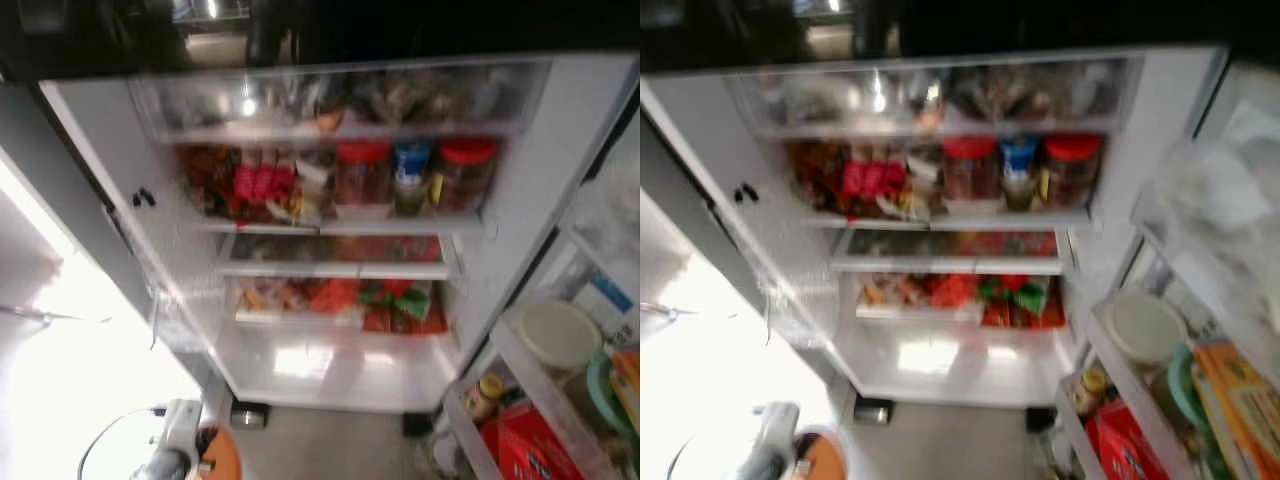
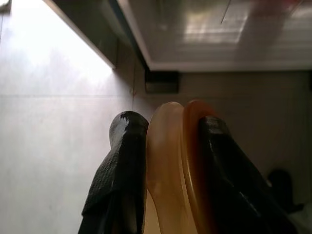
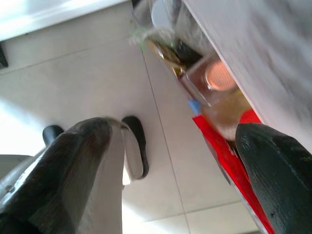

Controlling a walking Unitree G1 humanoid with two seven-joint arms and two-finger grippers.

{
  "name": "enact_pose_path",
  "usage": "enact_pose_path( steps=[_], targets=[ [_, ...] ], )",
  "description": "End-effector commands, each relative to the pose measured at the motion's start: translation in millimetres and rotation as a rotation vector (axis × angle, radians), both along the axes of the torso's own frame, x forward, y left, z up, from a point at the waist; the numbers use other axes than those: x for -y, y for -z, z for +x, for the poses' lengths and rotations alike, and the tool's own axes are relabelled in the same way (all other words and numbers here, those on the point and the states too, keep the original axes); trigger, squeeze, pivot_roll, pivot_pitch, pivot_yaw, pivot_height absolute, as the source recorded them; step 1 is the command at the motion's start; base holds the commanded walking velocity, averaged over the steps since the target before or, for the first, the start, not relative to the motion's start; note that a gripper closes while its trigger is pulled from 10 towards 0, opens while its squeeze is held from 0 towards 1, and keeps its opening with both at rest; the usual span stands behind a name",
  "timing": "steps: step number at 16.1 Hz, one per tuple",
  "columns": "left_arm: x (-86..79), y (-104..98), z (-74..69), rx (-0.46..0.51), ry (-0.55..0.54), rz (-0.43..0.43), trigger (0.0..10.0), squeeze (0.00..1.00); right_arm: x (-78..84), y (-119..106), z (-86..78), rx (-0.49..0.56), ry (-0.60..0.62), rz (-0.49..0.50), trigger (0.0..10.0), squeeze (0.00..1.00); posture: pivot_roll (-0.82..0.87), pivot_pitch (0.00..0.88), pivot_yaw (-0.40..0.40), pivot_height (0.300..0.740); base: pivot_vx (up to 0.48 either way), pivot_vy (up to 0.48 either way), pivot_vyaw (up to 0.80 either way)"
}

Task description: Restocking fridge

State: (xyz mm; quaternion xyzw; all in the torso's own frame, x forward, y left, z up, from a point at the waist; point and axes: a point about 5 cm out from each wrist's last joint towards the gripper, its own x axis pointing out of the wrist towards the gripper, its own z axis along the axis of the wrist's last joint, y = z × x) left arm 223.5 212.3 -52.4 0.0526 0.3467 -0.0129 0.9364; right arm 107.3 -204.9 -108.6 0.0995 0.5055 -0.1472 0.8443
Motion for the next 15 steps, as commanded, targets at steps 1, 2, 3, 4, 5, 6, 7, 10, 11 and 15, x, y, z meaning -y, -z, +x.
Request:
enact_pose_path(
  steps=[1,2,3,4,5,6,7,10,11,15],
  targets=[
    [-12.9,-9.8,7.2,0.07,-0.031,-0.01,10.0,0.0,-5.8,3.5,-8.5,-0.042,-0.038,0.023,10.0,0.0,-0.04,0.054,0.004,0.74,0.0,0.0,0.0],
    [-11.4,-19.6,19.6,0.133,-0.037,-0.034,10.0,0.0,-4.9,3.2,-7.7,-0.042,-0.049,0.021,10.0,0.0,-0.03,0.056,-0.001,0.74,0.0,0.0,0.0],
    [-4.3,-36.1,36.7,0.257,-0.027,-0.123,10.0,0.0,-4.5,2.9,-6.7,-0.043,-0.063,0.017,10.0,0.0,-0.03,0.057,-0.002,0.74,0.0,0.0,0.0],
    [3.4,-47.1,47.5,0.333,-0.009,-0.166,10.0,0.0,-4.1,2.5,-5.4,-0.039,-0.074,0.017,10.0,0.0,-0.05,0.059,-0.003,0.74,0.0,0.0,0.0],
    [11.5,-56.3,55.8,0.394,0.008,-0.195,10.0,0.0,-3.9,2.1,-4.2,-0.038,-0.089,0.016,10.0,0.0,-0.05,0.061,-0.002,0.74,0.0,0.0,0.0],
    [24.7,-69.1,66.6,0.471,0.023,-0.247,10.0,0.0,-4.0,1.8,-2.9,-0.04,-0.113,0.015,10.0,0.0,-0.05,0.062,-0.001,0.74,0.0,0.0,0.0],
    [33.4,-76.5,72.7,0.507,0.019,-0.305,10.0,0.0,-4.1,1.8,-2.2,-0.045,-0.128,0.014,10.0,0.0,-0.05,0.062,0.0,0.74,0.0,0.0,0.0],
    [61.6,-95.2,80.5,0.532,-0.024,-0.729,10.0,0.0,-5.3,1.6,-0.1,-0.049,-0.139,0.021,10.0,0.0,-0.05,0.064,0.002,0.74,0.0,0.0,0.0],
    [65.1,-99.5,76.8,0.541,-0.01,-0.798,10.0,0.0,-5.6,1.7,-0.4,-0.051,-0.143,0.024,10.0,0.0,-0.05,0.063,0.004,0.74,0.0,0.0,0.0],
    [50.5,-97.6,59.6,0.511,-0.057,-0.949,10.0,0.0,-5.7,2.3,-2.7,-0.059,-0.148,0.023,10.0,0.0,-0.05,0.078,0.007,0.74,0.0,0.0,0.0]
  ],
)
